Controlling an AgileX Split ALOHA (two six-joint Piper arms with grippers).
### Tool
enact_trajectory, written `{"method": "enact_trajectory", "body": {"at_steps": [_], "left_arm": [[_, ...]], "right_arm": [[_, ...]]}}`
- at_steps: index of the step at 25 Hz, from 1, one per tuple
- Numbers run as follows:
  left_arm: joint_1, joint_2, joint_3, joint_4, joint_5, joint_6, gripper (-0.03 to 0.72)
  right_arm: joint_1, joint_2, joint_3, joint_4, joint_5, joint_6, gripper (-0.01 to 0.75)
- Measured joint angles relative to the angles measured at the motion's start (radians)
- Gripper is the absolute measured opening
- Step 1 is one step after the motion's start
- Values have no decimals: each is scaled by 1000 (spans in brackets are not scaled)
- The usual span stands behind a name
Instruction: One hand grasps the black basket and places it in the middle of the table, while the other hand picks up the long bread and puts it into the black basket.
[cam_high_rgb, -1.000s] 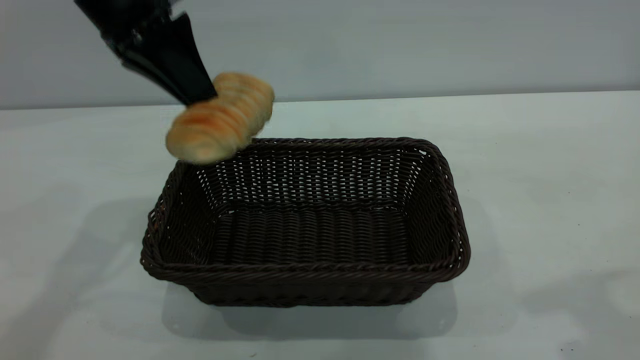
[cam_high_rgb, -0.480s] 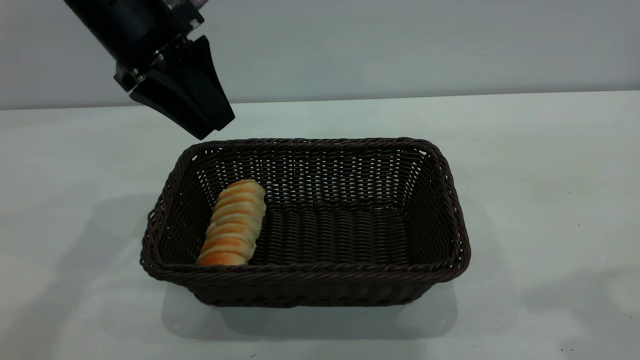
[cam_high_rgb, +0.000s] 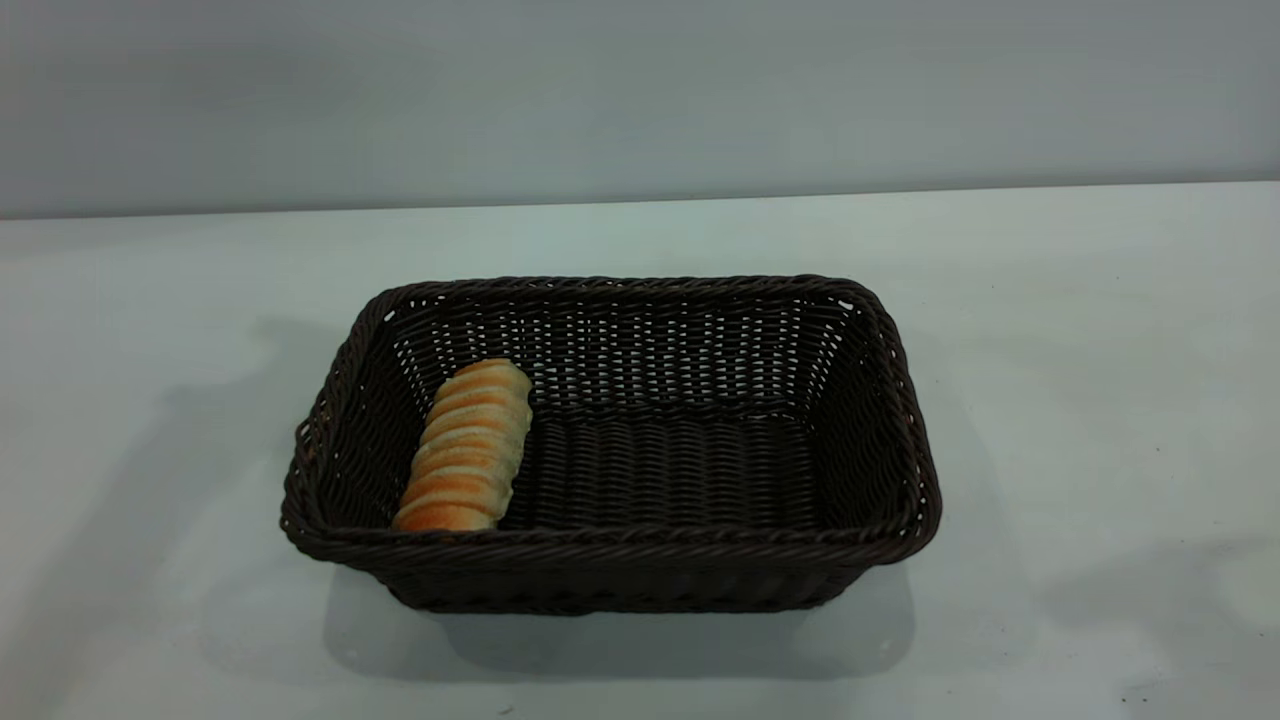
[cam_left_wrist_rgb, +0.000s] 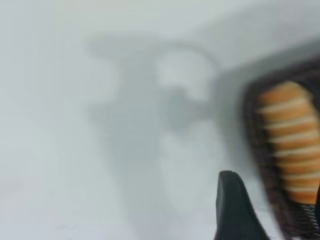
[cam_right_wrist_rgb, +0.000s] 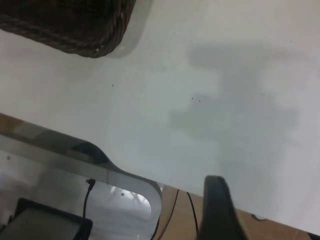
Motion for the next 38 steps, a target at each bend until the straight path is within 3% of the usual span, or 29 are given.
{"method": "enact_trajectory", "body": {"at_steps": [7, 17, 27, 38], "left_arm": [[0, -184, 49, 128, 0, -51, 419], [0, -543, 486, 166, -1, -96, 419], [0, -965, 893, 166, -19, -99, 419], [0, -1406, 1086, 166, -62, -99, 419]], "right_arm": [[0, -2, 0, 0, 29, 4, 529], [0, -148, 7, -5, 91, 4, 529], [0, -455, 238, -7, 64, -5, 529], [0, -879, 424, -8, 21, -47, 529]]}}
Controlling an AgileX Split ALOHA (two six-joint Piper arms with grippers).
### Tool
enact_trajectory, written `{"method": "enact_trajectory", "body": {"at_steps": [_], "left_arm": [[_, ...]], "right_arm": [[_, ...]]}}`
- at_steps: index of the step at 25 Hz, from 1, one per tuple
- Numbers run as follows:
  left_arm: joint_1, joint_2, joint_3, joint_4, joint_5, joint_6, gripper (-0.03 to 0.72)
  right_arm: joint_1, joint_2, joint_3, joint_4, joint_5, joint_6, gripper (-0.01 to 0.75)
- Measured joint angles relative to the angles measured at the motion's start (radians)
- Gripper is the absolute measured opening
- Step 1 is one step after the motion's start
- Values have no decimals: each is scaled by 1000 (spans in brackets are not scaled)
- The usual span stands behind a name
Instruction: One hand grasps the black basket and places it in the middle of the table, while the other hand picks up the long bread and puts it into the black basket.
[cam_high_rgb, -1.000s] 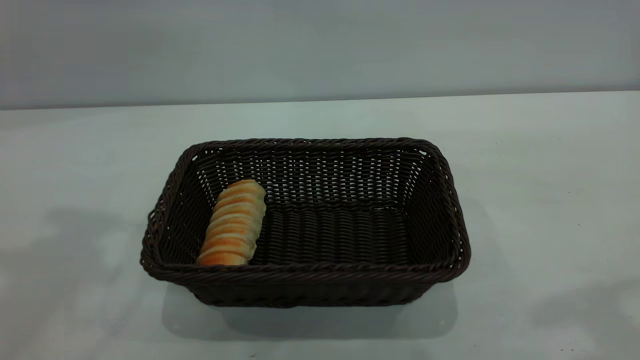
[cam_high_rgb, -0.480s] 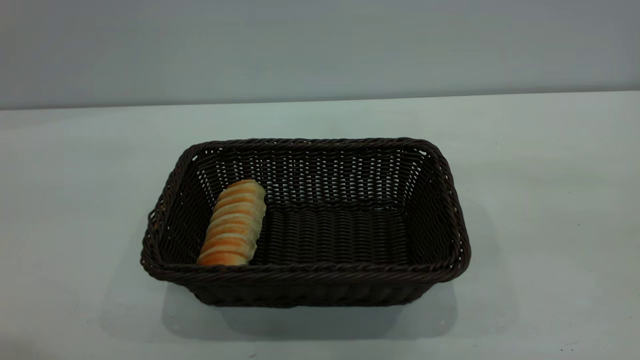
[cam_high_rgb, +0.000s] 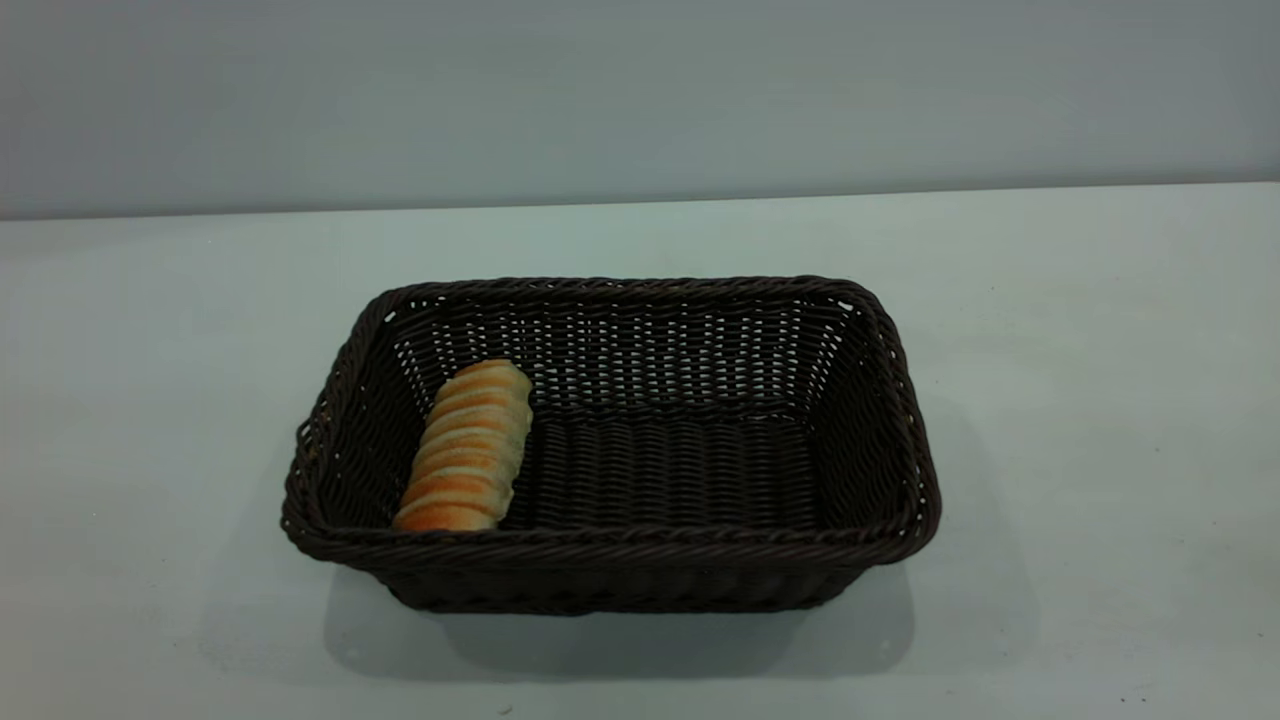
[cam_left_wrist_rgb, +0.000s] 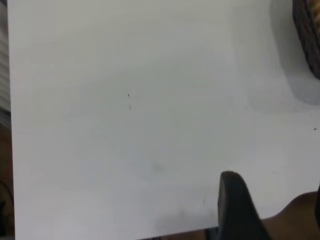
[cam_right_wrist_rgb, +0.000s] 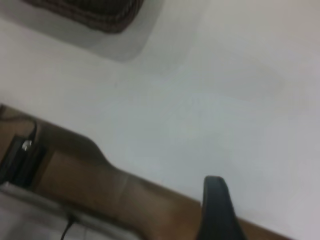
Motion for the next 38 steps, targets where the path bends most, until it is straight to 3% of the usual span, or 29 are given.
{"method": "enact_trajectory", "body": {"at_steps": [8, 14, 38], "left_arm": [[0, -153, 78, -40, 3, -2, 419], [0, -210, 151, -62, 2, -2, 419], [0, -228, 255, -165, 8, -11, 419]], "right_arm": [[0, -218, 109, -41, -18, -2, 529], [0, -312, 114, -45, -15, 5, 529], [0, -329, 114, -46, -11, 47, 529]]}}
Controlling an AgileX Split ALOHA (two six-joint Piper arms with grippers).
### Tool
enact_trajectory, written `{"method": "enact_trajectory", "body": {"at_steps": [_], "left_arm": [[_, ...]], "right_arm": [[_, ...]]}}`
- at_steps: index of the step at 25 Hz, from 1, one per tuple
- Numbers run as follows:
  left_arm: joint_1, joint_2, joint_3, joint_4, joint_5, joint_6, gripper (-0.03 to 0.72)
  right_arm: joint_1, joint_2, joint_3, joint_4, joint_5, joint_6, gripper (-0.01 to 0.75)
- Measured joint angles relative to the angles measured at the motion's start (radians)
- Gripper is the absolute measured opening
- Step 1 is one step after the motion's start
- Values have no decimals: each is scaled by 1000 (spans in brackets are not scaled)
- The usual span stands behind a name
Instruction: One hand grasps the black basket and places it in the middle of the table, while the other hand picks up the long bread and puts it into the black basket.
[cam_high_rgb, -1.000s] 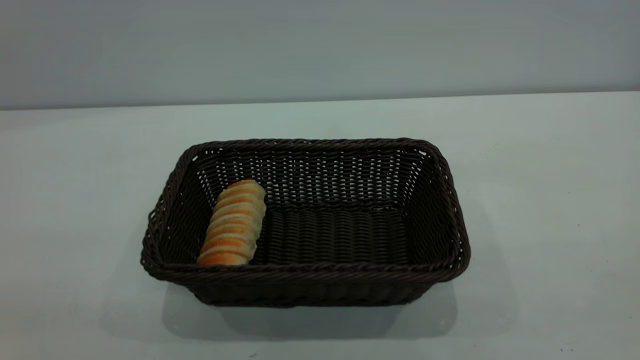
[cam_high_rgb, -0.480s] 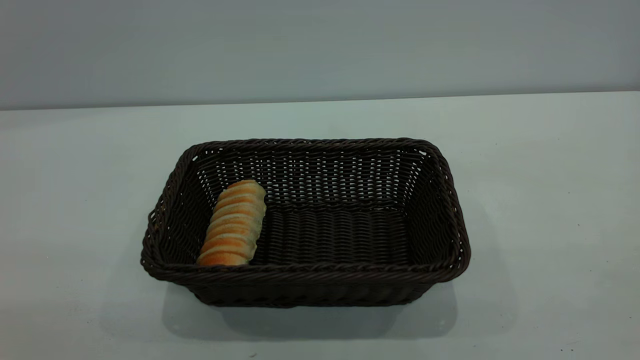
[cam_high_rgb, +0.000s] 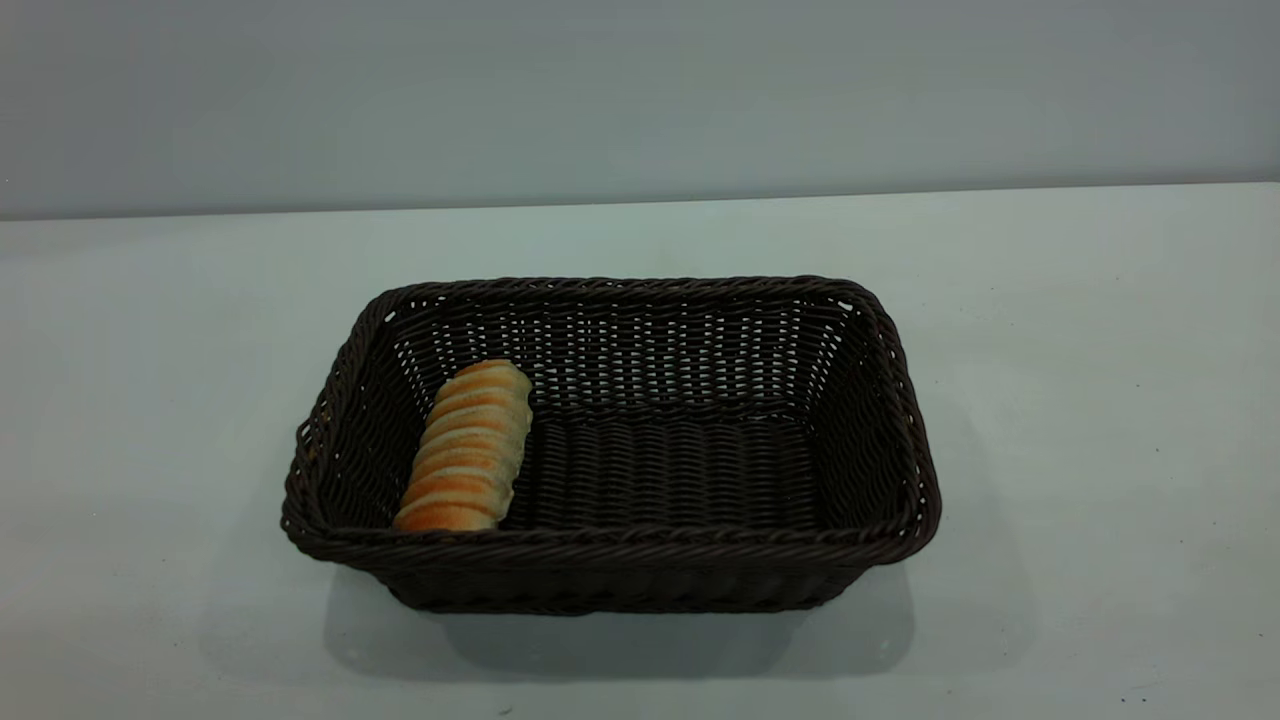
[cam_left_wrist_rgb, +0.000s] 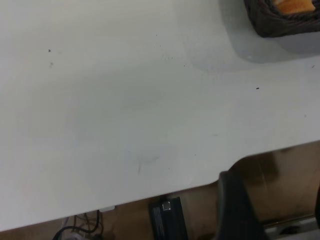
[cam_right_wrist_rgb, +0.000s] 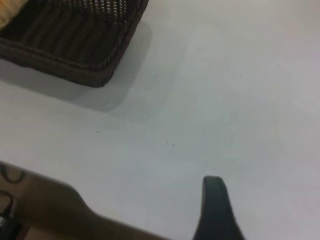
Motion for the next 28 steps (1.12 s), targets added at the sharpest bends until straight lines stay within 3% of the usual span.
{"method": "enact_trajectory", "body": {"at_steps": [25, 28], "left_arm": [[0, -1, 0, 1, 0, 34, 377], [18, -29, 0, 0, 0, 34, 377]], "right_arm": [[-1, -6, 0, 1, 0, 1, 529], [-40, -23, 0, 2, 0, 1, 529]]}}
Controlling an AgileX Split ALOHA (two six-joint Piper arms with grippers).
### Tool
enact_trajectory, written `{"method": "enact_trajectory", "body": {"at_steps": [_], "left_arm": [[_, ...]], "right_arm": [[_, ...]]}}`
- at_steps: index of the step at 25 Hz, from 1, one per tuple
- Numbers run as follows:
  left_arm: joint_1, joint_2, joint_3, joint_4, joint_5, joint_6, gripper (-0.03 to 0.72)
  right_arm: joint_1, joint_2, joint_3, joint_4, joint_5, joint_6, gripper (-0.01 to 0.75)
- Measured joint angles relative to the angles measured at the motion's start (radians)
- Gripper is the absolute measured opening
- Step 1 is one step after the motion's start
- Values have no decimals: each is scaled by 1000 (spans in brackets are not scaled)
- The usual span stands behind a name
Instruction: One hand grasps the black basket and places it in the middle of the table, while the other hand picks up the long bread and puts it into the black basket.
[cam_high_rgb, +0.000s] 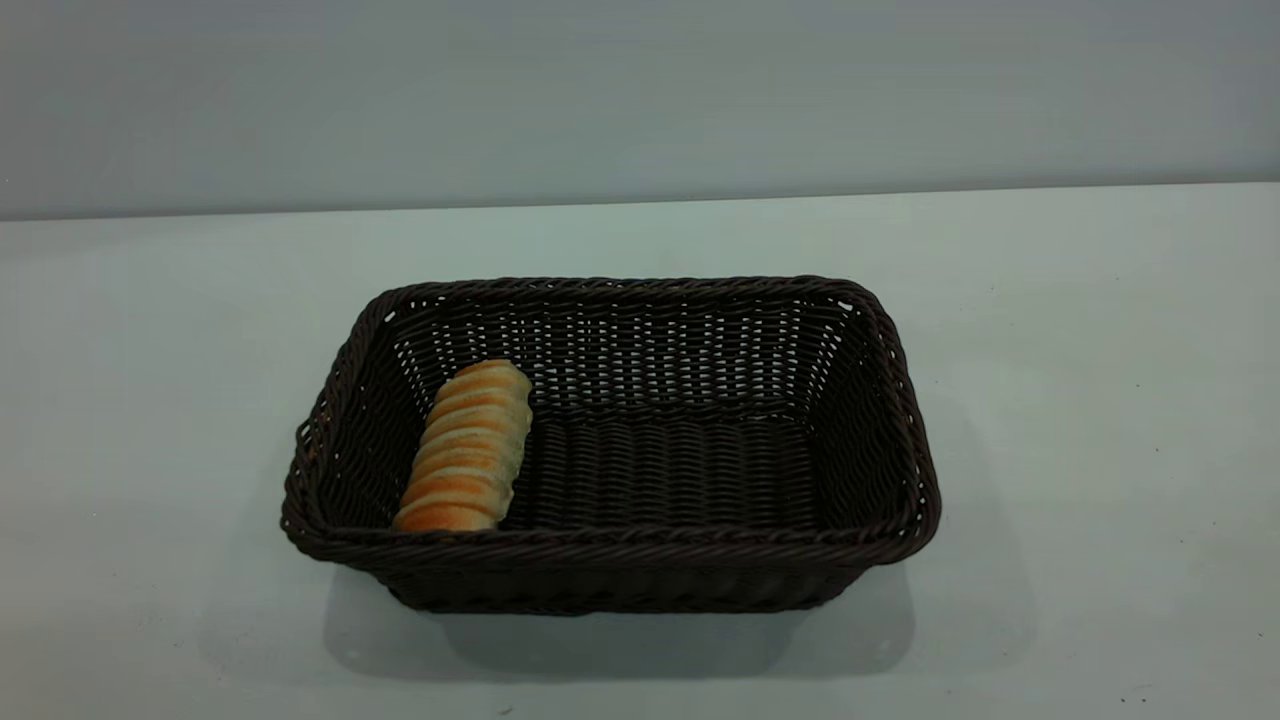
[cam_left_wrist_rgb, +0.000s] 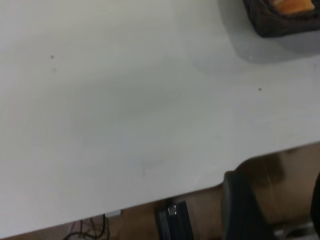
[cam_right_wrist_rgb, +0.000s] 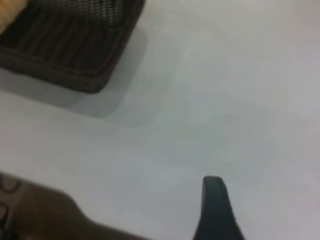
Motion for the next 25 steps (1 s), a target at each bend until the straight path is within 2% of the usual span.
{"method": "enact_trajectory", "body": {"at_steps": [4, 8, 25], "left_arm": [[71, -91, 0, 0, 2, 0, 377], [135, -173, 0, 0, 8, 0, 377], [145, -230, 0, 0, 17, 0, 377]], "right_arm": [[-94, -36, 0, 0, 0, 0, 529], [-149, -52, 1, 1, 1, 0, 529], [-155, -52, 1, 2, 1, 0, 529]]}}
